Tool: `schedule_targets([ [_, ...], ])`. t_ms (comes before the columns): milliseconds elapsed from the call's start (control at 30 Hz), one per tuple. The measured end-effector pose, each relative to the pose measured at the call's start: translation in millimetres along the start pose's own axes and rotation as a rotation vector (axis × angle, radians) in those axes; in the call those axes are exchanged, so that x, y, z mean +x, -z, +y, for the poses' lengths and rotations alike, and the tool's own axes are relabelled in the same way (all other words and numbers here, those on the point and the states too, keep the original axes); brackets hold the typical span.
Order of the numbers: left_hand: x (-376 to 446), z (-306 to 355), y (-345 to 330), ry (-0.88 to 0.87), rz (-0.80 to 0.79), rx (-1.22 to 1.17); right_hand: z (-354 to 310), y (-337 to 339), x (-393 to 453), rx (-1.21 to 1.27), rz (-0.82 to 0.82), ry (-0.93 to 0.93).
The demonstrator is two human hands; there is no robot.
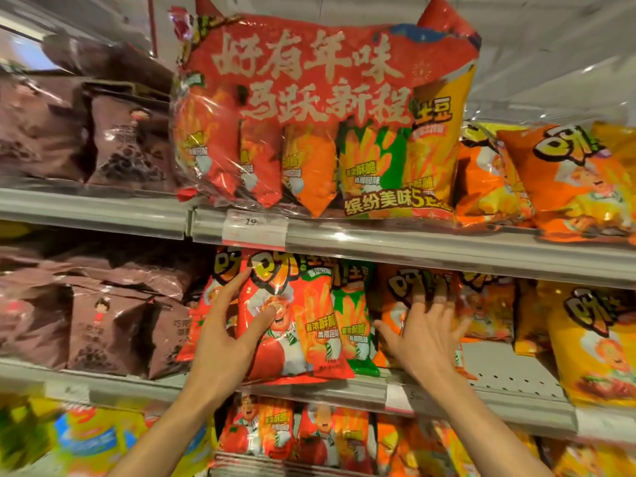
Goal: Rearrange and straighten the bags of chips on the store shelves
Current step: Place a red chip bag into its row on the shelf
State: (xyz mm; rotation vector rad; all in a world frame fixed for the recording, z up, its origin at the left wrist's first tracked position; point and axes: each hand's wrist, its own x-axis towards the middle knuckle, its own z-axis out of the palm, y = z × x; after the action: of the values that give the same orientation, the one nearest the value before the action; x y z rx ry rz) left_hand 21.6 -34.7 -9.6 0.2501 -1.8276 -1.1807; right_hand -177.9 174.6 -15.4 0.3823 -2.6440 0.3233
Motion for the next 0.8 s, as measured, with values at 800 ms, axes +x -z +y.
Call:
schedule_targets([
  [800, 10, -5, -24, -0.042, -0.032, -0.043, 70, 19, -5, 0.231, 0.269, 0.101],
])
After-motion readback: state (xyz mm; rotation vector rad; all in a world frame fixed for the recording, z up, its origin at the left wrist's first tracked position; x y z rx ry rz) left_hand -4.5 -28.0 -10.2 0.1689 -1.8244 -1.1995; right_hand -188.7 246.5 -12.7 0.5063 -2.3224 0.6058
